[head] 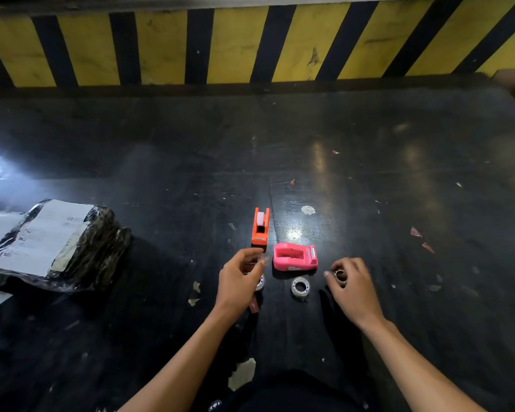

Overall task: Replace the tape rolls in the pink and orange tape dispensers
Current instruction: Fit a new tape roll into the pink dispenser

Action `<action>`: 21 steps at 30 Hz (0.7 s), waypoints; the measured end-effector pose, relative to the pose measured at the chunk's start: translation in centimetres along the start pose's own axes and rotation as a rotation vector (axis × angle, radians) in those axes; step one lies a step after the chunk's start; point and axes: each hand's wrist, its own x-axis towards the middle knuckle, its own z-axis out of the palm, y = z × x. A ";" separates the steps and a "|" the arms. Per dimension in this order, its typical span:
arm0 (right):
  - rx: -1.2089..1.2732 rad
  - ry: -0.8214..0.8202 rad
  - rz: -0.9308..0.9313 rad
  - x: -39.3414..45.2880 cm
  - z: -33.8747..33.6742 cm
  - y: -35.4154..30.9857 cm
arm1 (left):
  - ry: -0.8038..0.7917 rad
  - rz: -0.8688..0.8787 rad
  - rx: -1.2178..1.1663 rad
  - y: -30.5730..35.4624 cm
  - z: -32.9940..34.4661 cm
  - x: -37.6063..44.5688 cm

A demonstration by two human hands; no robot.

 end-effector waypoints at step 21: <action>1.152 -0.447 0.377 0.2 0.7 -7.8 | -0.033 -0.011 -0.133 2.1 0.0 0.3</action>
